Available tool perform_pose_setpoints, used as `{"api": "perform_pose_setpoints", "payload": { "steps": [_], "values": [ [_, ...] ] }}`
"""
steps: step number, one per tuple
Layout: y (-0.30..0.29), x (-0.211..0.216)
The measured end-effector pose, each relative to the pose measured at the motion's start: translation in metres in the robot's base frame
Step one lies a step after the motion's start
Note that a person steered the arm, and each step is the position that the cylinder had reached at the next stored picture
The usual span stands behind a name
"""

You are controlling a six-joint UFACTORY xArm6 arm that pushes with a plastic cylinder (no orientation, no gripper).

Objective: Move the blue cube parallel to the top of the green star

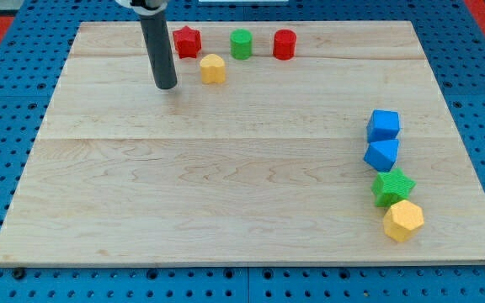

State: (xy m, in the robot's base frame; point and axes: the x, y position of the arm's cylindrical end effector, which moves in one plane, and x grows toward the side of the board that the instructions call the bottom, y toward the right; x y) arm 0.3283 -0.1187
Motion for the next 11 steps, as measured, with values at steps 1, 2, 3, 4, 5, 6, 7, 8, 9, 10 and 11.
{"api": "perform_pose_setpoints", "payload": {
  "steps": [1, 2, 3, 4, 5, 6, 7, 8, 9, 10, 11],
  "values": [
    [0.044, -0.028],
    [0.089, -0.032],
    [0.012, 0.007],
    [0.062, 0.071],
    [0.18, 0.06],
    [0.274, 0.022],
    [0.377, 0.037],
    [0.385, 0.117],
    [0.307, 0.141],
    [0.245, 0.086],
    [0.282, 0.115]
  ]
}}
